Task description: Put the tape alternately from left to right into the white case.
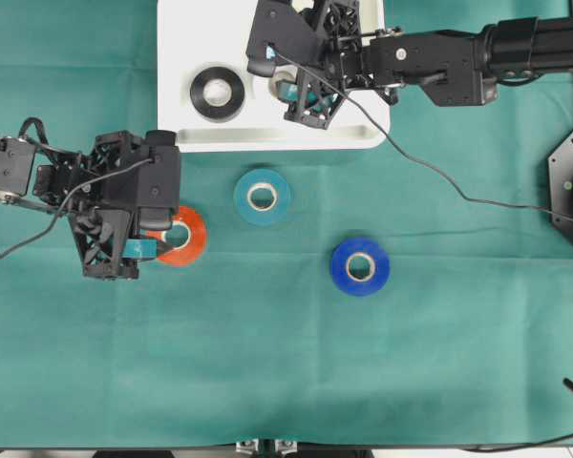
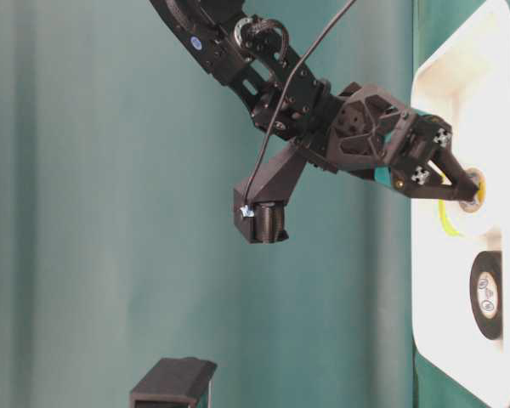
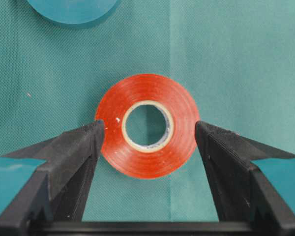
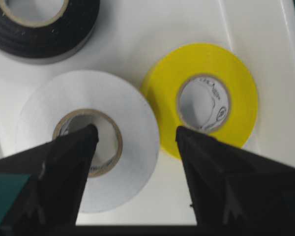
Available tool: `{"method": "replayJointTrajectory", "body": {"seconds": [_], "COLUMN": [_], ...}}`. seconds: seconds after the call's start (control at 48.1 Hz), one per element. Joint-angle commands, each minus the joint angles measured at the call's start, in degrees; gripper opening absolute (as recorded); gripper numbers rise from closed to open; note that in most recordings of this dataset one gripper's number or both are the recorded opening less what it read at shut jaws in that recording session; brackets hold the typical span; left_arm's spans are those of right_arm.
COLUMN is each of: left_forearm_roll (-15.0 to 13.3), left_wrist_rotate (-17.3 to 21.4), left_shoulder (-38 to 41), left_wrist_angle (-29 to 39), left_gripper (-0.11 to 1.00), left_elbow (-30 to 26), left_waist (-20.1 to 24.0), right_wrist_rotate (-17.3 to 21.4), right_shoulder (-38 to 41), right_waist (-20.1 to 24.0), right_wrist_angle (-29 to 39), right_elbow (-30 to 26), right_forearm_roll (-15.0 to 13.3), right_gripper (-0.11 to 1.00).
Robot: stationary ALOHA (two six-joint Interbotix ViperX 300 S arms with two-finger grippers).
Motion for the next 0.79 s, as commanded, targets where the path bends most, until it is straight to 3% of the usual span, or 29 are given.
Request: {"method": "replayJointTrajectory", "body": {"seconds": [0.0,0.416,0.769], "left_forearm_roll": [0.00,-0.09,-0.09], "left_wrist_rotate": [0.09,0.18,0.09], "left_shoulder": [-0.70,-0.62,-0.62], "left_wrist_angle": [-0.26,-0.26,-0.26], "left_gripper": [0.95,0.95,0.95], "left_elbow": [-0.79,-0.79,-0.88], "left_waist": [-0.18,-0.18,-0.18], "right_wrist_rotate": [0.00,0.53,0.53], "right_shoulder": [-2.99,-14.33,-17.14], "right_waist": [0.44,7.82,16.35], "right_wrist_angle": [0.18,0.00,-0.09], "right_elbow": [-0.18,6.59,8.44], "right_forearm_roll": [-0.09,0.09,0.18], "right_gripper": [0.72,0.72,0.72]}}
